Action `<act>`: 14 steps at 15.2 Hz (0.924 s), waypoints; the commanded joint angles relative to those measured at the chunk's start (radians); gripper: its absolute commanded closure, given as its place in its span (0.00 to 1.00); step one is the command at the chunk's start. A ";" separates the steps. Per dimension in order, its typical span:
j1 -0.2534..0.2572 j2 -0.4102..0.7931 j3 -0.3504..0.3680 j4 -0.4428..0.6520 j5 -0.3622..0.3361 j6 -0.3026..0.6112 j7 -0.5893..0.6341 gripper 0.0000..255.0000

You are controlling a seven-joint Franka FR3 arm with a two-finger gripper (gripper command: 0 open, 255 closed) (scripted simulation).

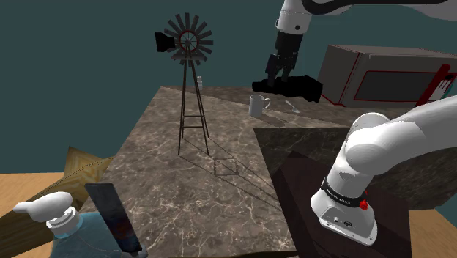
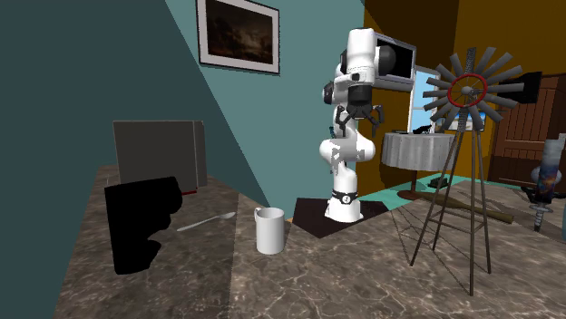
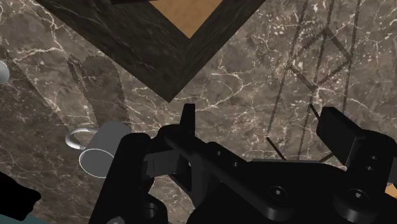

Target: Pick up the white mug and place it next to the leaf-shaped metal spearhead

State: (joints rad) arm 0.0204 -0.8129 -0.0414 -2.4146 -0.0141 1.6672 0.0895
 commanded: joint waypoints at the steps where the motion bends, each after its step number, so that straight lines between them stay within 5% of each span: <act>1: 0.000 0.000 0.000 0.000 0.000 0.000 0.000 0.00; 14: -0.032 0.358 -0.216 0.050 -0.083 0.313 -0.267 0.00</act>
State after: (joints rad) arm -0.0101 -0.4873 -0.2403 -2.3690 -0.0953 1.9509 -0.1550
